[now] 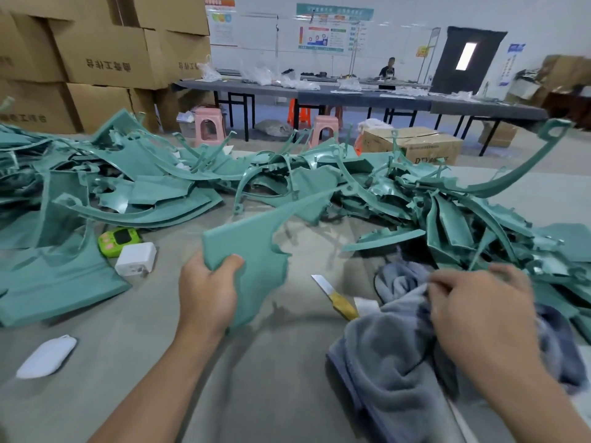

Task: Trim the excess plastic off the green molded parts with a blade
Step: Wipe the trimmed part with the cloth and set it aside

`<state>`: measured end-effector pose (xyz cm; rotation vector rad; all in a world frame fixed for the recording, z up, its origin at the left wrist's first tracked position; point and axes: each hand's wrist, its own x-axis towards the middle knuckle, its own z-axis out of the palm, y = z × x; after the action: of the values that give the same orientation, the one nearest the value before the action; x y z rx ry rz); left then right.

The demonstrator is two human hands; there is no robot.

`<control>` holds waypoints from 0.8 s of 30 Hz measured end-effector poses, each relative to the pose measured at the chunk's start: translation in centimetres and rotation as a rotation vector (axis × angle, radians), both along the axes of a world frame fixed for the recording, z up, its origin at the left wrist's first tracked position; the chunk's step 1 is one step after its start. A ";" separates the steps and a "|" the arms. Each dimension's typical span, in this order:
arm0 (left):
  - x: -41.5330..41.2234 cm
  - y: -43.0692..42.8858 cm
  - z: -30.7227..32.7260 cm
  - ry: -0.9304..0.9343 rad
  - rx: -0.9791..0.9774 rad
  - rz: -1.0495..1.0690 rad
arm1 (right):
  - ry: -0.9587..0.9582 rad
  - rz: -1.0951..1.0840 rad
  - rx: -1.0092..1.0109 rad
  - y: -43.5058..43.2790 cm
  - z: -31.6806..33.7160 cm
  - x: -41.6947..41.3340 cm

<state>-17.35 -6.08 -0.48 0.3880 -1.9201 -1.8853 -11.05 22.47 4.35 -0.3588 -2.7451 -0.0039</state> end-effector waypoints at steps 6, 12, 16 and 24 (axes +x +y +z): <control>0.6 1.0 0.6 -0.039 0.029 -0.153 | 0.700 0.309 -0.562 -7.7 2.3 0.3; 0.6 1.8 0.4 -0.054 0.128 -0.247 | 0.541 0.405 -1.051 -16.4 0.4 -3.8; 0.1 0.3 -0.1 -0.064 0.197 -0.200 | 0.038 0.676 -0.743 -17.4 -1.5 -4.4; -0.2 0.2 -0.3 -0.031 0.526 -0.269 | -0.195 0.865 -0.186 -15.6 -4.8 -3.8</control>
<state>-17.54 -5.89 -0.75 0.3217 -1.5296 -2.5763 -14.89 6.90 -0.48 0.8338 -2.8595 0.4580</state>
